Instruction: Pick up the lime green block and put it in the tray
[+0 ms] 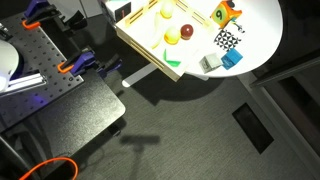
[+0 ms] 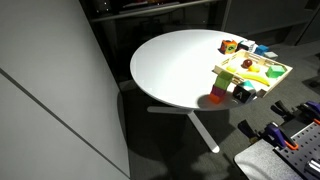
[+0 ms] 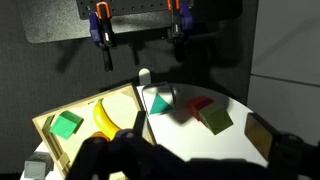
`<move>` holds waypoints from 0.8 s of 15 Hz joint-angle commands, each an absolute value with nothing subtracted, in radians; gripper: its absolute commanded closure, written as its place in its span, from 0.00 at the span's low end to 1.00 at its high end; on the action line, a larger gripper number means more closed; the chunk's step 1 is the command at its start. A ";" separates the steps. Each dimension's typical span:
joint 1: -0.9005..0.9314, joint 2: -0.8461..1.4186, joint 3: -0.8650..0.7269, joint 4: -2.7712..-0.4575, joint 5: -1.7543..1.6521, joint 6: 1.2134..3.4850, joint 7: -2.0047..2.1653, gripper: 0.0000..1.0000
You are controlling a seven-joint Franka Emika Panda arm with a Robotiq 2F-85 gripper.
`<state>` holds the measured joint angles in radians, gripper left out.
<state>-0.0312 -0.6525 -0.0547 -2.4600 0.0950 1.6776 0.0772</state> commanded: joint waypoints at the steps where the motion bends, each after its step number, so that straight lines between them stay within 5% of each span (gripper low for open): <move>1: -0.032 -0.547 -0.074 -2.417 0.094 1.696 -0.002 0.00; 12: 0.028 -0.261 -0.046 -2.338 0.042 1.893 -0.300 0.00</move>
<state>0.0102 -0.3229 -0.0621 -2.3856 0.0772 1.8567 -0.2424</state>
